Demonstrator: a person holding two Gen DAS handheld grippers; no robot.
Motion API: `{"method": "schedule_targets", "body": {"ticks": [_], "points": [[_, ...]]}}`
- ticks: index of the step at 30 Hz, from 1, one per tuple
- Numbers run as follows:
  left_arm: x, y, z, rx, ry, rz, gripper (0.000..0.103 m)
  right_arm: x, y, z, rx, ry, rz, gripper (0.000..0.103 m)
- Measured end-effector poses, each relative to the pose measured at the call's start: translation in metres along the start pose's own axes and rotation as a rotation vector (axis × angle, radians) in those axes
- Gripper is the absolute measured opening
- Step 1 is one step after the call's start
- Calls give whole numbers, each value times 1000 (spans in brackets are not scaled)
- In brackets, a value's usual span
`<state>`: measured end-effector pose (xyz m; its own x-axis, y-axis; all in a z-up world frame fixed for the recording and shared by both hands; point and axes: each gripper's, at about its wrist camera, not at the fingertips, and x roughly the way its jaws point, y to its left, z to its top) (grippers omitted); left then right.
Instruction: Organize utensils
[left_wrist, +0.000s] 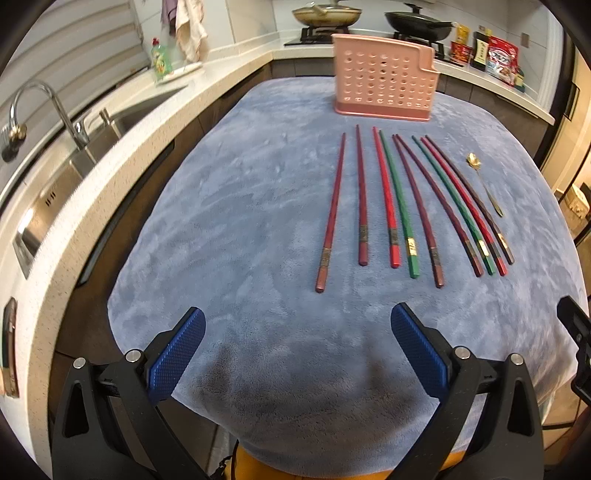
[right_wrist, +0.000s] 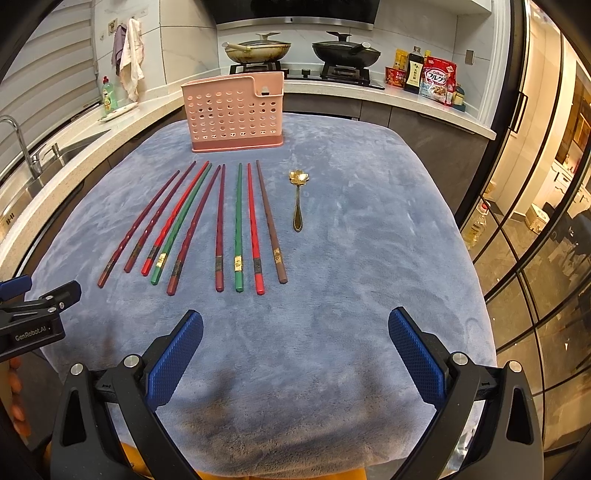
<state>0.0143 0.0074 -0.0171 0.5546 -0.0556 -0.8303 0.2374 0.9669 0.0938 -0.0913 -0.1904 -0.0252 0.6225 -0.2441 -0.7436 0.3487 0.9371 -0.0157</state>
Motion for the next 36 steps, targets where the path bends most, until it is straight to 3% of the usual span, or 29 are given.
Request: {"method": "schedule_targets", "body": {"ticks": [8, 20, 29, 32, 36], "points": [[24, 17, 12, -57, 41, 1, 96, 11, -10, 10, 14, 11, 0, 96], [52, 23, 24, -55, 61, -5, 86, 33, -15, 27, 24, 28, -8, 96], [60, 18, 27, -40, 58, -25, 85, 43, -13, 37, 27, 25, -10, 96], [66, 17, 27, -42, 72, -33, 77, 48, -12, 41, 21, 25, -7, 96], [74, 20, 25, -59, 102, -67, 67, 60, -15, 51, 29, 32, 7, 88]]}}
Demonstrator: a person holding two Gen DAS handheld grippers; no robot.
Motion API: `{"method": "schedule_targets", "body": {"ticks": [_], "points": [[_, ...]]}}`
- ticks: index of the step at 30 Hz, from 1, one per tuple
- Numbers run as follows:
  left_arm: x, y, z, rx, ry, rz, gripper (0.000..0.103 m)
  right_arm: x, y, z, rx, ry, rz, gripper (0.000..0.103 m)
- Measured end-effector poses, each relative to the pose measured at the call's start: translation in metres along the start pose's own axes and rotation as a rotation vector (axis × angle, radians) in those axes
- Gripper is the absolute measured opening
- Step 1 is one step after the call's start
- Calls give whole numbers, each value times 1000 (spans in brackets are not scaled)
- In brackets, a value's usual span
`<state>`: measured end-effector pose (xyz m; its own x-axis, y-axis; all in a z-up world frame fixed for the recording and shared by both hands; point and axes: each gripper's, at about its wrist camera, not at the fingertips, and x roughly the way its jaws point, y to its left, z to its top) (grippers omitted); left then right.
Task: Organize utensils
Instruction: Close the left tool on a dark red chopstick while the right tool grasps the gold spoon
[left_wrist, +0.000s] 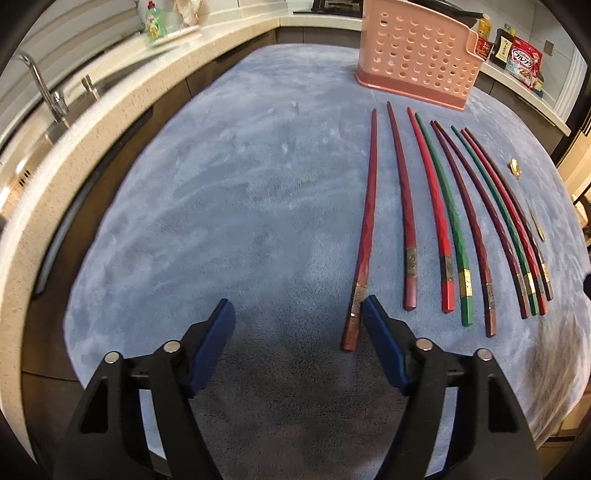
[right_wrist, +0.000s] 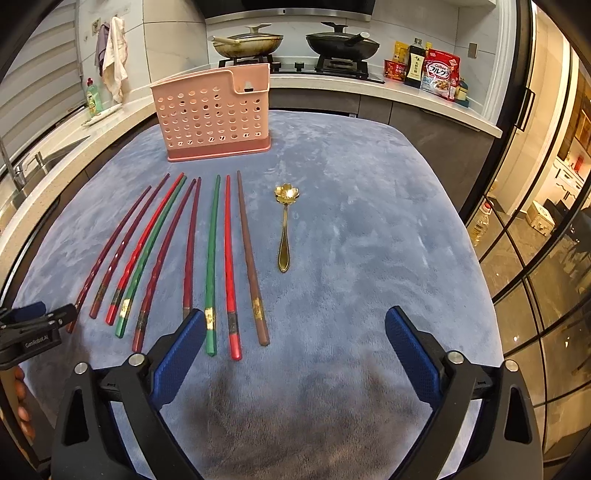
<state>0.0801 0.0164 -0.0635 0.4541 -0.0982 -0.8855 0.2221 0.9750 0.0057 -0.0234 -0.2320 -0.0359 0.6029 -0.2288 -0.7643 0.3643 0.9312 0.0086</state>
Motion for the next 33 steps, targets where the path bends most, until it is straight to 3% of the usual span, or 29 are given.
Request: {"method": "schedule_targets", "body": {"ticks": [16, 20, 24, 28, 33], "points": [[3, -2, -2, 4, 1, -50, 49, 84, -16, 35, 144, 117, 118, 40], [3, -7, 0, 15, -3, -58, 36, 94, -11, 34, 134, 137, 125, 24], [3, -11, 0, 30, -3, -82, 21, 96, -10, 33, 123, 133, 122, 19], [2, -13, 1, 37, -2, -90, 15, 96, -13, 33, 128, 131, 130, 11], [0, -10, 3, 26, 4, -106, 11, 91, -15, 32, 126, 124, 135, 11]]}}
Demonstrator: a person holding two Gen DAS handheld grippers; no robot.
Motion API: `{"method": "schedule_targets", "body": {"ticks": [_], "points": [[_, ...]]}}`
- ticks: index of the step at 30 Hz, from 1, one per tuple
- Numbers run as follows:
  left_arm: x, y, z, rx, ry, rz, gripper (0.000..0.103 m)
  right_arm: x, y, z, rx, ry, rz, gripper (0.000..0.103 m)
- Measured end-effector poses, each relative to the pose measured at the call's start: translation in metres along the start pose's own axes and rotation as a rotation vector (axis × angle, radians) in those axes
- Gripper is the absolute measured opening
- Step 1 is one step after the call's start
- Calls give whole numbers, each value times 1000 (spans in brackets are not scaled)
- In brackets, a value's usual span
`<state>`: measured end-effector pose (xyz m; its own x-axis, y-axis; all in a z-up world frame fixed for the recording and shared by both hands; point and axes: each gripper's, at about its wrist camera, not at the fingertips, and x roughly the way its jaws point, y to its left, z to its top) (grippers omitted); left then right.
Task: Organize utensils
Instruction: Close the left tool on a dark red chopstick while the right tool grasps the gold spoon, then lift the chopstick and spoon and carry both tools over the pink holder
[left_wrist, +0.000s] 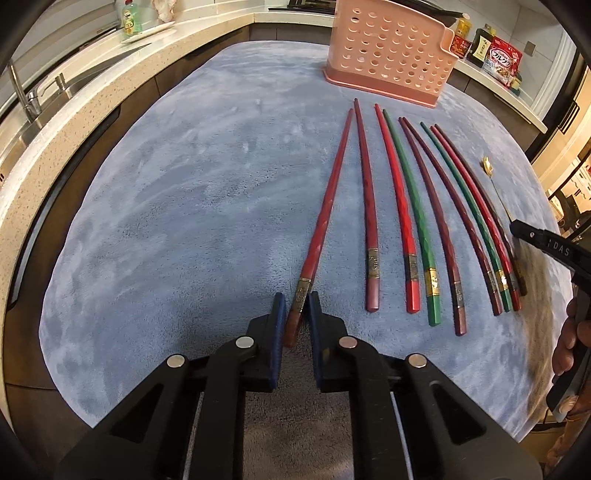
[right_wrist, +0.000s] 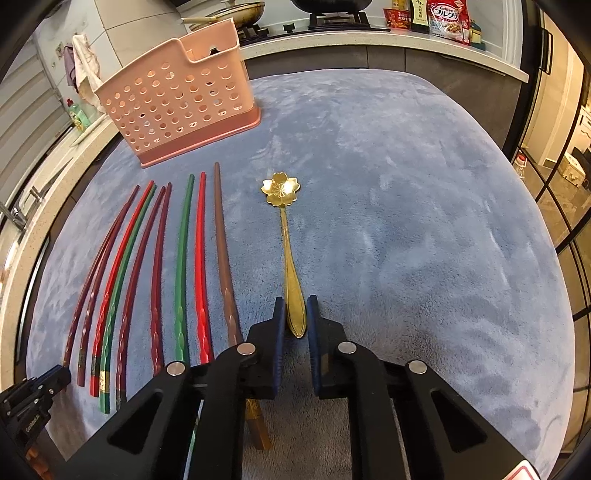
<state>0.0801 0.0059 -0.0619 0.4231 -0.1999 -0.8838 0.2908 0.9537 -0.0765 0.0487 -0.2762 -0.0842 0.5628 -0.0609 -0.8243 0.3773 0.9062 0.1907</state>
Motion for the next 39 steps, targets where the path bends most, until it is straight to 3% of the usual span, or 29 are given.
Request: {"method": "schedule_targets", "body": {"ticks": [19, 22, 26, 32, 39], "points": [[-52, 0, 13, -7, -92, -30, 9, -77, 4, 2, -54, -118, -25, 9], [-63, -2, 19, -2, -118, -30, 9, -89, 6, 8, -59, -141, -16, 2], [-78, -4, 32, 6, -159, -26, 9, -104, 8, 17, -73, -175, -10, 2], [-101, -3, 55, -2, -227, -26, 8, -114, 6, 26, -79, -210, -14, 2], [-116, 2, 68, -14, -262, -29, 7, -111, -11, 17, -48, -183, -7, 2]]}}
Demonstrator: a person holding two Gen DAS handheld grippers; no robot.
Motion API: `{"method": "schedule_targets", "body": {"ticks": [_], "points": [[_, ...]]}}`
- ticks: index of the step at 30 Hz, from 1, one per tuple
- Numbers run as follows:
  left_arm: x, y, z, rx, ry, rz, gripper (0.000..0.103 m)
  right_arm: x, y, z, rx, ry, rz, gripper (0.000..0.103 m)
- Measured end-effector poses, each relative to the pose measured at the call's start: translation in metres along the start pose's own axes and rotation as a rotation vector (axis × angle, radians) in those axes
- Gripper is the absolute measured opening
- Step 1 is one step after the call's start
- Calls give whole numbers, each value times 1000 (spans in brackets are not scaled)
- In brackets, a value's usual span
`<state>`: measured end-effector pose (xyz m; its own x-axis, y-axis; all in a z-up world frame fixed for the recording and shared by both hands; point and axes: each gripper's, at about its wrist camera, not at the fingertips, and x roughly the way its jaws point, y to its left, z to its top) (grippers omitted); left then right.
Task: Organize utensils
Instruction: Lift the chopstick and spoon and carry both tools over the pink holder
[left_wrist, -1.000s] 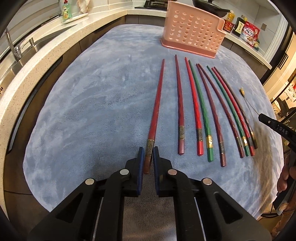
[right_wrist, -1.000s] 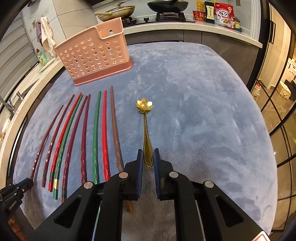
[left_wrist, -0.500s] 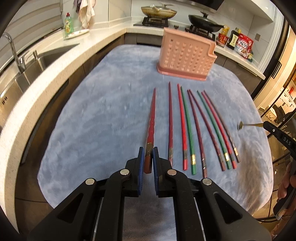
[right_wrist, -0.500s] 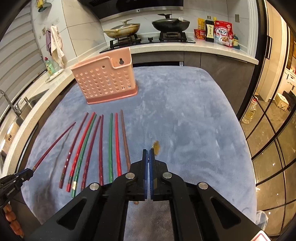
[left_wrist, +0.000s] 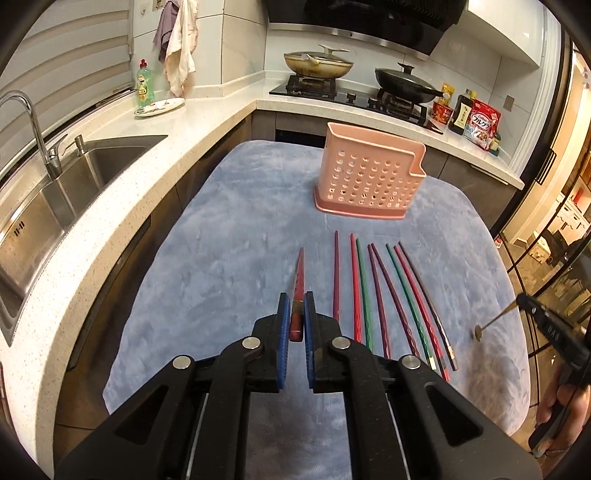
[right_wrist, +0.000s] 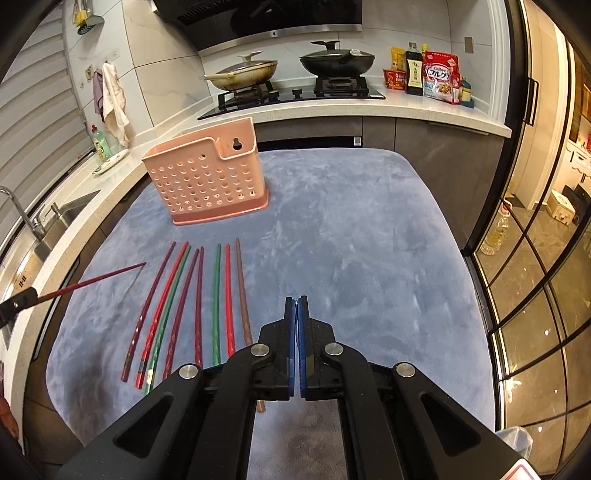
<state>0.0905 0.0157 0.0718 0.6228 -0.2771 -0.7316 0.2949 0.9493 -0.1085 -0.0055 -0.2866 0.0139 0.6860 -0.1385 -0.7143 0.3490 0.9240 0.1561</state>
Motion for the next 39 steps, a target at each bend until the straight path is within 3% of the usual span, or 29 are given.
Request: {"method": "schedule_targets", "body": {"ticks": [9, 21, 34, 39], "points": [[-12, -3, 30, 29, -42, 4, 7, -23, 2, 31, 12, -56, 73, 2], [-22, -11, 125, 49, -180, 14, 7, -20, 37, 113, -20, -149, 180, 2], [-60, -43, 250, 16, -441, -45, 7, 32, 54, 209, 40, -192, 262, 2], [-43, -58, 276, 21, -472, -42, 7, 66, 55, 230, 71, -167, 274, 2]]}}
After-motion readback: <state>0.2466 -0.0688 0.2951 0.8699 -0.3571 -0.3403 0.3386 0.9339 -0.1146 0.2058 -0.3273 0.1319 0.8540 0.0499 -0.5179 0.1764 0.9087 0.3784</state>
